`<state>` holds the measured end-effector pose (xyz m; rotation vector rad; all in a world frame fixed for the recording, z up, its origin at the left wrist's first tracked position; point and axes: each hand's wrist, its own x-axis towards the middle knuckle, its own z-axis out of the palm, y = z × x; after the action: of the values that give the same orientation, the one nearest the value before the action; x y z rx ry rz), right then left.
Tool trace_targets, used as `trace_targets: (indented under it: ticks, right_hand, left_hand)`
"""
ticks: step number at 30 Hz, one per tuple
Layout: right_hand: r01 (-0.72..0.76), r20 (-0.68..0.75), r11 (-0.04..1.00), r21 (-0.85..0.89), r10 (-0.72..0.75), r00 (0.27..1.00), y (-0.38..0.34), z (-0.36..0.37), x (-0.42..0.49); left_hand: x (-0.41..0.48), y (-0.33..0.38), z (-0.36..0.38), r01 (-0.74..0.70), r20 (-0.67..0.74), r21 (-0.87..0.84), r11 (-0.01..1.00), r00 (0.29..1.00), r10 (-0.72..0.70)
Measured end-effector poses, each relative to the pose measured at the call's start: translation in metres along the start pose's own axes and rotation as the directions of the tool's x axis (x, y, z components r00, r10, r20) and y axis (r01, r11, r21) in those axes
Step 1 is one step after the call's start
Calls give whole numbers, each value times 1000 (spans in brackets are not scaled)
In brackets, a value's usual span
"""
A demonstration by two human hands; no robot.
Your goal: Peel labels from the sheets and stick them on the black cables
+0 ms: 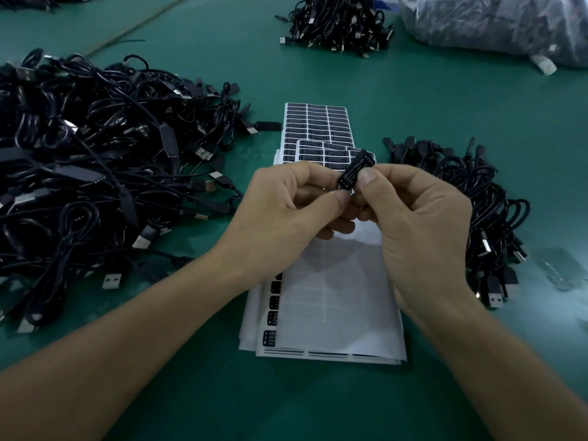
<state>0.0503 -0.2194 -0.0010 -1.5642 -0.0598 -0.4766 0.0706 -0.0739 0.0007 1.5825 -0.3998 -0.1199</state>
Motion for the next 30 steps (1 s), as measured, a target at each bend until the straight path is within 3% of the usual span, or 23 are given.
trace_targets:
  ticks: [30]
  right_hand:
    - [37, -13, 999, -25, -38, 999, 2, 3, -1]
  left_hand:
    - [0, 5, 1, 63, 1, -55, 996, 998, -63]
